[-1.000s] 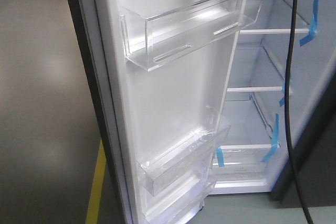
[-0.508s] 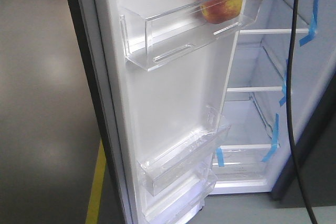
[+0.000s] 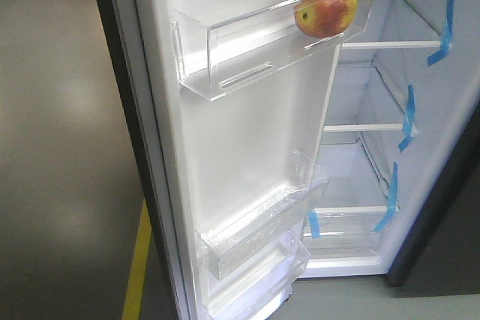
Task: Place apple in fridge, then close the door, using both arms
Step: 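Open the right gripper and withdraw it from the door bin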
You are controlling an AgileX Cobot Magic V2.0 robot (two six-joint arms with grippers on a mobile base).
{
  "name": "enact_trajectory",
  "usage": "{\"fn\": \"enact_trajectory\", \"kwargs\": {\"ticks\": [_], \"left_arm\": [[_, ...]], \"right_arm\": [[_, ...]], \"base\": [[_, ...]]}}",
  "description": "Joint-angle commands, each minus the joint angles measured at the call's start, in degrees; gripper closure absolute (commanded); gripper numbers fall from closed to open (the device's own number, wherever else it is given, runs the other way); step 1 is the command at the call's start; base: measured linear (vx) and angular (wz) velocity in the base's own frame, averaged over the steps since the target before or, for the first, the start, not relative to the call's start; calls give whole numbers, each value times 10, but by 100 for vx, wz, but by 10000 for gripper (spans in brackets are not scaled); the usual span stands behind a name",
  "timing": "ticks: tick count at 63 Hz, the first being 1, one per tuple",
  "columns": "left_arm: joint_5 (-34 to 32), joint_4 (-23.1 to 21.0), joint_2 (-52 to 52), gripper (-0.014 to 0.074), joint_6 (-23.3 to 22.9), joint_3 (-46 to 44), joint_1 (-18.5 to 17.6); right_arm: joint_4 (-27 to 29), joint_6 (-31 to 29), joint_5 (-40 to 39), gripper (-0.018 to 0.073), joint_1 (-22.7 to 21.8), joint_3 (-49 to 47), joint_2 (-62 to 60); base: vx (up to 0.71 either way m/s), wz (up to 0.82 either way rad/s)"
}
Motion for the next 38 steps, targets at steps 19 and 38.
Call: {"fn": "enact_trajectory", "kwargs": {"ticks": [19,38], "left_arm": [[-160,-6,-8,603,-147,12,-3],[-245,-6,-8,603,-185,12,-3]], "right_arm": [[24,-57,-116,564,-1,277,-187],[39,-99,-328,564,-1,693,-445]], "base": [[0,0],[0,0]]}}
